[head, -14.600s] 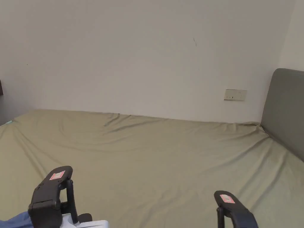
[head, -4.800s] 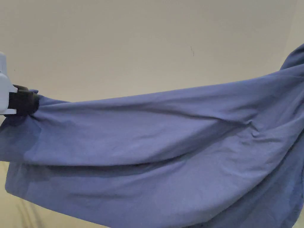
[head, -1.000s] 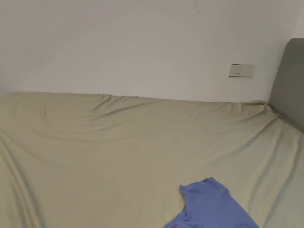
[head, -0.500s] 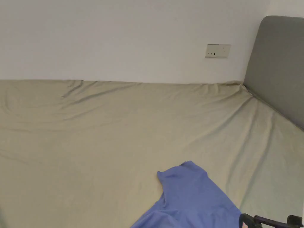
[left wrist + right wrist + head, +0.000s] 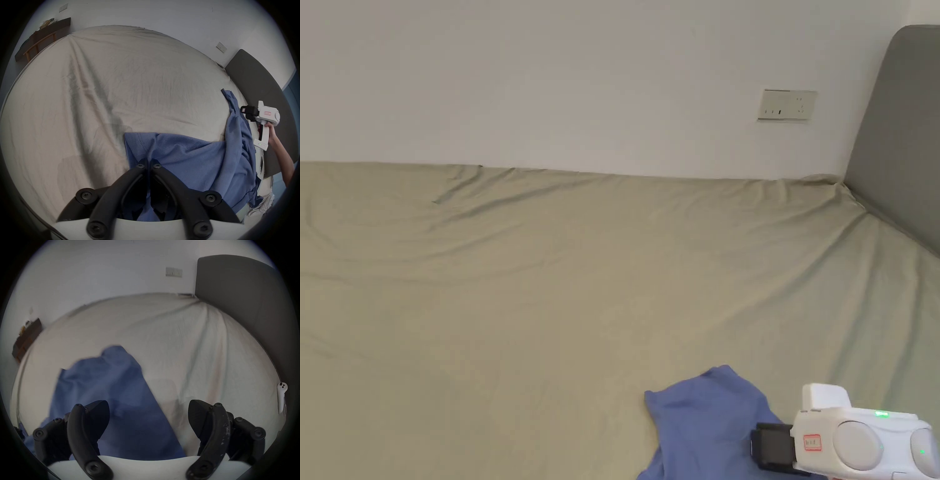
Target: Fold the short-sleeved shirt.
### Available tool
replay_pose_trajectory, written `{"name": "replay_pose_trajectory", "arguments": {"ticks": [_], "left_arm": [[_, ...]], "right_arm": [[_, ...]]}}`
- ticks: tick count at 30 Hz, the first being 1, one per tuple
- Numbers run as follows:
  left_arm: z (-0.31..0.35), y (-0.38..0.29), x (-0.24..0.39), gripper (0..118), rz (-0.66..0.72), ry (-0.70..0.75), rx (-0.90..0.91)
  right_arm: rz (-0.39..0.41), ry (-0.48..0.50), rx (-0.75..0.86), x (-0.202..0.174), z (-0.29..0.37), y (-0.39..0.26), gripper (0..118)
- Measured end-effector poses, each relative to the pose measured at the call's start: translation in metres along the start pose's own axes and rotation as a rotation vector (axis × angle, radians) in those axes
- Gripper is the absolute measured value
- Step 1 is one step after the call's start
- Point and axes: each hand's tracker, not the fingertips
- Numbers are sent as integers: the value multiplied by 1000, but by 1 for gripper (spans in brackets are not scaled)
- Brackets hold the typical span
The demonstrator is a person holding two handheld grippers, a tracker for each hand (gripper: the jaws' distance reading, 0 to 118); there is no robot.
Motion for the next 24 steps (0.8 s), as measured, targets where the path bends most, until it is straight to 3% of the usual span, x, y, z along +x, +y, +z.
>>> {"name": "replay_pose_trajectory", "arguments": {"ticks": [2, 4, 5, 6, 7, 11, 13, 18, 24], "left_arm": [[0, 0, 2, 2, -5, 4, 1], [-1, 1, 3, 1, -9, 11, 2], [0, 2, 5, 2, -3, 16, 4], [0, 3, 7, 2, 5, 22, 4], [2, 4, 7, 1, 9, 28, 2], [17, 7, 14, 1, 2, 44, 23], [36, 11, 17, 1, 11, 10, 91], [88, 29, 21, 1, 61, -78, 198], [164, 70, 40, 1, 45, -180, 331]], "right_arm": [[-17, 17, 122, 0, 12, -8, 100], [6, 68, 81, -1, 25, -8, 74], [45, 60, 75, -3, 31, -7, 56], [64, 67, 67, -3, 36, -7, 19], [91, 51, 46, -3, 41, -7, 4], [40, 78, 77, 8, 81, -8, 3], [8, 153, 126, 12, 113, -8, 3], [82, 85, 275, 21, 194, -5, 3], [21, 132, 474, 37, 298, 4, 3]]}}
